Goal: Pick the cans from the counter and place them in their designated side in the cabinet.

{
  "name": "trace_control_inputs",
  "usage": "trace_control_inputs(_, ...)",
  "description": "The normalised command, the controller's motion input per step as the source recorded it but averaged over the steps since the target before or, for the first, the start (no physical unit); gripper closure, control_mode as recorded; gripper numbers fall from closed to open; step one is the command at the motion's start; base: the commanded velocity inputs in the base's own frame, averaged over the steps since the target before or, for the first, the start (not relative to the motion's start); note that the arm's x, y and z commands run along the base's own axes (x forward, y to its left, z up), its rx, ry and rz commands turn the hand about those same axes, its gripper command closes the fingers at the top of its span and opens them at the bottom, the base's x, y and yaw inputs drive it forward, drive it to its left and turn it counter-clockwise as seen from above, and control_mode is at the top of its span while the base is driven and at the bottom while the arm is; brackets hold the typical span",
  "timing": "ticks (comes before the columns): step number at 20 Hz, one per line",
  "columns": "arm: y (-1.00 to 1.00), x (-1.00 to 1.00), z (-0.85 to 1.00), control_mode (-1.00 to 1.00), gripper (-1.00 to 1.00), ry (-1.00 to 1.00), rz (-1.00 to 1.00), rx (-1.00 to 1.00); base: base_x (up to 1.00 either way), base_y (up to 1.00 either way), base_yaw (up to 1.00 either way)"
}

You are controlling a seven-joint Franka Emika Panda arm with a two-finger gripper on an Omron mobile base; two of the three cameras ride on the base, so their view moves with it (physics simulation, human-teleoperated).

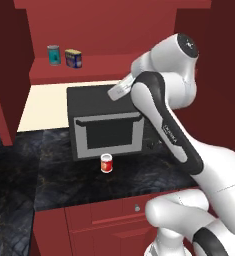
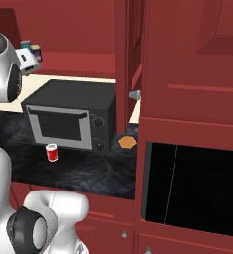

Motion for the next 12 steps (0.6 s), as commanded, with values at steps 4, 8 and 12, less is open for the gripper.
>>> trace_control_inputs(4,-0.05,-0.29,-0.33,-1.0,-1.0,0.01,-0.03,0.01,0.0,0.0,0.0)
trace_control_inputs(8,0.0,-0.2,-0.15,-1.0,-1.0,0.0,-0.04,0.01,0.0,0.0,0.0)
trace_control_inputs(12,-0.05,-0.23,-0.14,-1.0,-1.0,0.03,-0.1,0.0,0.0,0.0,0.0)
